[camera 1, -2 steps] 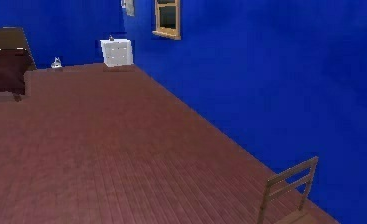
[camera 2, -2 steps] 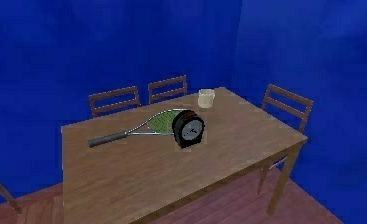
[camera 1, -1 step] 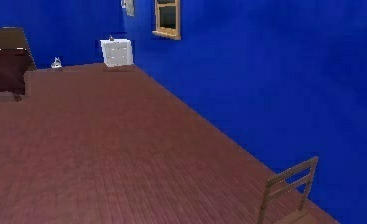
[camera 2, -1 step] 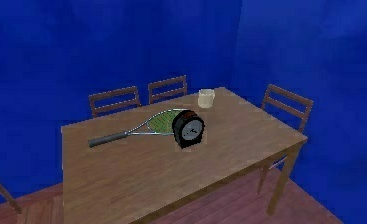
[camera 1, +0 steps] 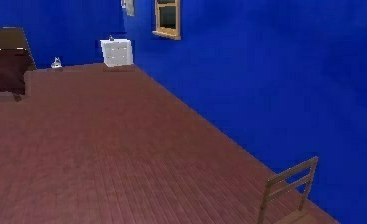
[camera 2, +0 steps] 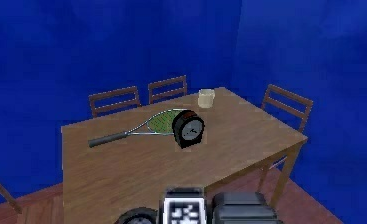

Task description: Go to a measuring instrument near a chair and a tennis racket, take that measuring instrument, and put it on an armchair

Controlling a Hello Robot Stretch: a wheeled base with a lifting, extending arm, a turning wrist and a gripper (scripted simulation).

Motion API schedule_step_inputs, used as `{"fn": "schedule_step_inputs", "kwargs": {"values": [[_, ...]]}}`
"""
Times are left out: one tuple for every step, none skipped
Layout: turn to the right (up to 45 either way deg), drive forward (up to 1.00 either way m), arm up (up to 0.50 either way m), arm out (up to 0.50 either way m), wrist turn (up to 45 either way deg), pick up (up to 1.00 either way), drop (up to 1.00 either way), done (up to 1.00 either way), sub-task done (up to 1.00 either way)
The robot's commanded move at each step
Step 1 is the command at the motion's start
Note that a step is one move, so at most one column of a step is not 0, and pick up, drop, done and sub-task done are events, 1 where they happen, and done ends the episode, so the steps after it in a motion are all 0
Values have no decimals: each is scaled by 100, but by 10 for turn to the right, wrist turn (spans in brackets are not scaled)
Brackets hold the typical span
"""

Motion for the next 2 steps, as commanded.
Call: {"fn": "schedule_step_inputs", "kwargs": {"values": [[0,0,0,48,0,0,0,0,0],[0,0,0,0,450,0,0,0,0]]}}
